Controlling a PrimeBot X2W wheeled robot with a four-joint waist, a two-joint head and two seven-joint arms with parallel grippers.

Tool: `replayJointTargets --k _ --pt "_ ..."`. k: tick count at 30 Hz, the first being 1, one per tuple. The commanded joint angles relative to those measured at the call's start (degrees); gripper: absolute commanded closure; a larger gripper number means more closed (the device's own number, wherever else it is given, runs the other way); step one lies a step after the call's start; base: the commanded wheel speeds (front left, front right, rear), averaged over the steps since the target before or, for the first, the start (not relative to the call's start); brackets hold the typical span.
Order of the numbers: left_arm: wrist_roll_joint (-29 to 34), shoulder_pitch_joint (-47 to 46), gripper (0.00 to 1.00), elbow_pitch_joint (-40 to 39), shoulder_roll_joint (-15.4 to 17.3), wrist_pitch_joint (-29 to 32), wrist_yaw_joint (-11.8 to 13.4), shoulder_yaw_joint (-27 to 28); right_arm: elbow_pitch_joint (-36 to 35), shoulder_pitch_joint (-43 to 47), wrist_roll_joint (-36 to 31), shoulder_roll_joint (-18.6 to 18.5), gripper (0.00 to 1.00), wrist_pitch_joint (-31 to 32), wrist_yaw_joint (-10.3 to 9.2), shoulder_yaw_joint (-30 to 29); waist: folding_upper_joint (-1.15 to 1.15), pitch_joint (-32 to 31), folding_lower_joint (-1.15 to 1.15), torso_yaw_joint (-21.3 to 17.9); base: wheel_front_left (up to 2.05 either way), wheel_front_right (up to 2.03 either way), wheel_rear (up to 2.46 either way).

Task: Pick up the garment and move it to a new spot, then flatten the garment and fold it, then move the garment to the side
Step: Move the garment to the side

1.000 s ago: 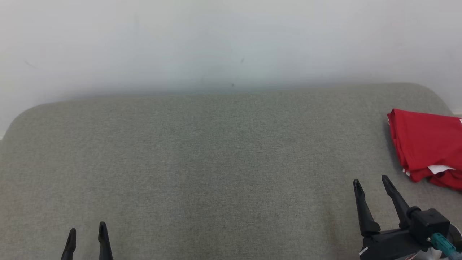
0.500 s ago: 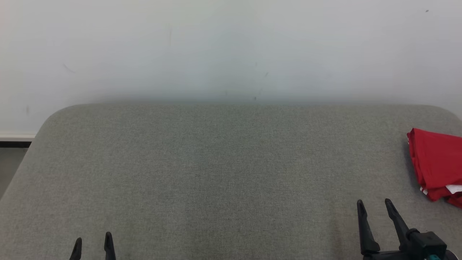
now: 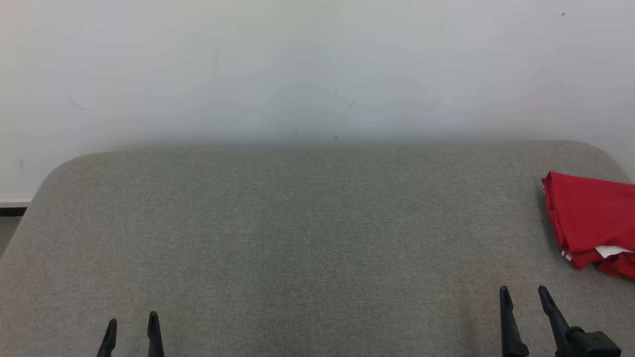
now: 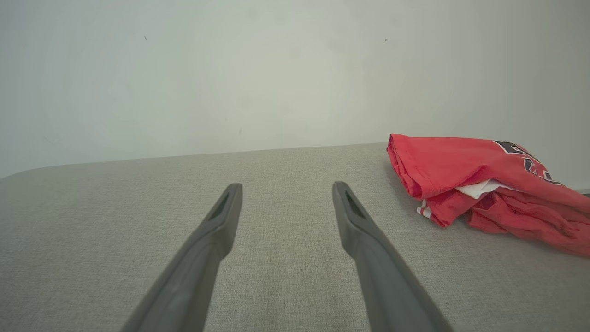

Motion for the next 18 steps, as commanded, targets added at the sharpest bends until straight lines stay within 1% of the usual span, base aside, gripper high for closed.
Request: replayJointTargets --k 1,18 --pt "0.6 -0.5 0.00 0.1 -0.1 -0.2 -0.4 0.1 0.1 0.5 -0.1 0.2 0.00 -0.3 -0.02 0.0 0.00 0.1 0.00 -0.3 0.00 0.00 0.00" --pt "0.1 -0.2 0.00 0.4 -0.1 -0.2 -0.3 0.9 0.1 -0.3 0.5 0.6 0.00 -0.3 -0.02 0.7 0.00 0.5 0.00 -0.9 0.00 0.00 0.00"
